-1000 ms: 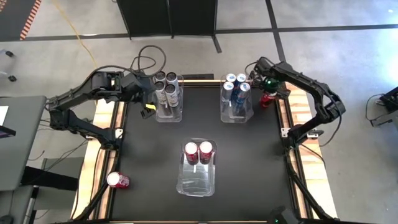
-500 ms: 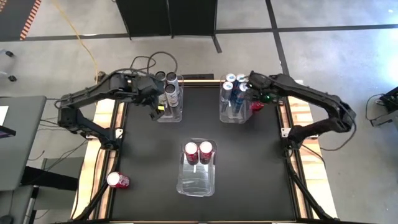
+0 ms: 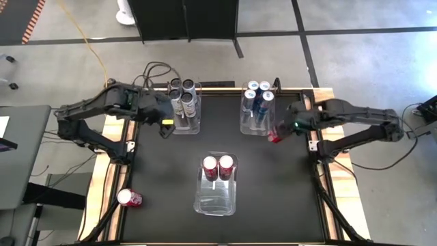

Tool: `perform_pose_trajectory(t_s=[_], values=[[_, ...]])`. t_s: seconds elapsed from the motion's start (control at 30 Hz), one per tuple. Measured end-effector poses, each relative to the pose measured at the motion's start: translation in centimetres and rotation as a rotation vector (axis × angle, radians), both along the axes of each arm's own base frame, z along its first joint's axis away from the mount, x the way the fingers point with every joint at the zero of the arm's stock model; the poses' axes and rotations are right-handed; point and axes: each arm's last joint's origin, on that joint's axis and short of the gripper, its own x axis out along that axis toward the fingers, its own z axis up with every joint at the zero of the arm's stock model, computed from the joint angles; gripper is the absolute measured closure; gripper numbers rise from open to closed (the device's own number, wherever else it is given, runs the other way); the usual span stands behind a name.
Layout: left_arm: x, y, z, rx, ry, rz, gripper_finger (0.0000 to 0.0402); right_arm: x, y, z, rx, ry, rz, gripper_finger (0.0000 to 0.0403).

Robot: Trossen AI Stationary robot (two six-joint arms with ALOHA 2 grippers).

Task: Sort soda cans
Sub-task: Put the top red soda can into the bottom transparent bin

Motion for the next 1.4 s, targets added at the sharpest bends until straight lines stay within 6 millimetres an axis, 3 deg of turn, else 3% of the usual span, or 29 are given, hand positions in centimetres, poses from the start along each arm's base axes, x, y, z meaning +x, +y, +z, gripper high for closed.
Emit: perform_pose_trajectory(t_s=[0.33,0.53,0.8,1.03,1.23,1.4], values=[[-0.7,-4.7,0.3,-0.272,-0.082,0.051,0.008,4.2,5.2,3.1,-0.013,-0.351,0.325,0.0116],[-1.1,-7.0,0.3,-0.363,-0.098,0.074,0.0093,7.7,7.4,3.2,-0.086,-0.368,0.496,0.0116],[-0.7,-10.0,-0.4,-0.359,-0.089,0.072,0.0098,12.2,10.6,1.3,-0.119,-0.255,0.663,0.0116],[1.0,-10.9,-1.6,-0.277,-0.014,-0.012,0.0098,15.4,13.6,-0.2,-0.12,-0.204,0.763,0.0116],[1.5,-12.9,-2.5,-0.231,0.09,-0.273,0.0098,18.1,15.0,-2.7,-0.146,-0.144,0.816,0.0116],[0.7,-14.6,-2.6,-0.21,0.114,-0.378,0.0098,19.7,15.0,-5.6,-0.123,-0.049,0.719,0.0116]])
